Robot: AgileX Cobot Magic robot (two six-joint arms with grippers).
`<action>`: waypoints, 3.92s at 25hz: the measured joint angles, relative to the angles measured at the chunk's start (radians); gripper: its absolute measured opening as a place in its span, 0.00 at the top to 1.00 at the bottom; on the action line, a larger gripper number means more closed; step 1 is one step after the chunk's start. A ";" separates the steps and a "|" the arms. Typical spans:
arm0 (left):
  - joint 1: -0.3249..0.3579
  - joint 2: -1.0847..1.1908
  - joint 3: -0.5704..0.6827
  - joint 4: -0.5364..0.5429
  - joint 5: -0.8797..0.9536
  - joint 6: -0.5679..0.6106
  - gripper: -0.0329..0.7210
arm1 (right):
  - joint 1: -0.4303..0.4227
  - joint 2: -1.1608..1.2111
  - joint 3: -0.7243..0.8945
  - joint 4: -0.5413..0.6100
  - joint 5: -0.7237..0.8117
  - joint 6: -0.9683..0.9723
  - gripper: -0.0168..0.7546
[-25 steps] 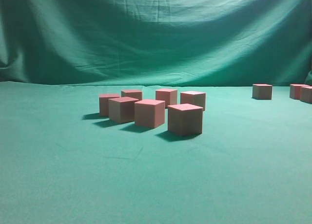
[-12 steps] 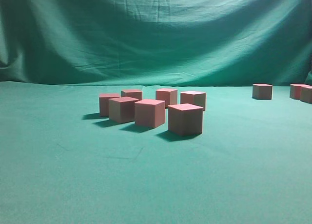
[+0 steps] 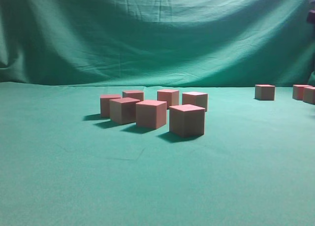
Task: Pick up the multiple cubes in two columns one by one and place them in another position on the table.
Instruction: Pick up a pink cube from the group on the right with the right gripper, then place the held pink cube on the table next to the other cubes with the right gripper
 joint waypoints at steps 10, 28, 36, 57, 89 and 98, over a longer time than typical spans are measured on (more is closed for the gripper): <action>0.000 0.000 0.000 0.000 0.000 0.000 0.96 | 0.062 0.138 -0.042 0.023 -0.054 -0.080 0.28; 0.000 0.000 0.000 0.000 0.000 0.000 0.96 | 0.062 0.153 -0.044 -0.021 -0.076 -0.036 0.64; 0.000 0.000 0.000 0.000 0.000 0.000 0.96 | 0.078 0.093 -0.065 0.044 0.102 0.003 0.64; 0.000 0.000 0.000 0.000 0.000 0.000 0.96 | 0.513 -0.454 -0.128 0.056 0.279 0.200 0.64; 0.000 0.000 0.000 0.000 0.000 0.000 0.96 | 0.880 -0.733 0.748 0.319 0.021 -0.110 0.64; 0.000 0.000 0.000 0.000 0.000 0.000 0.96 | 1.029 -0.548 0.748 0.079 -0.246 0.033 0.64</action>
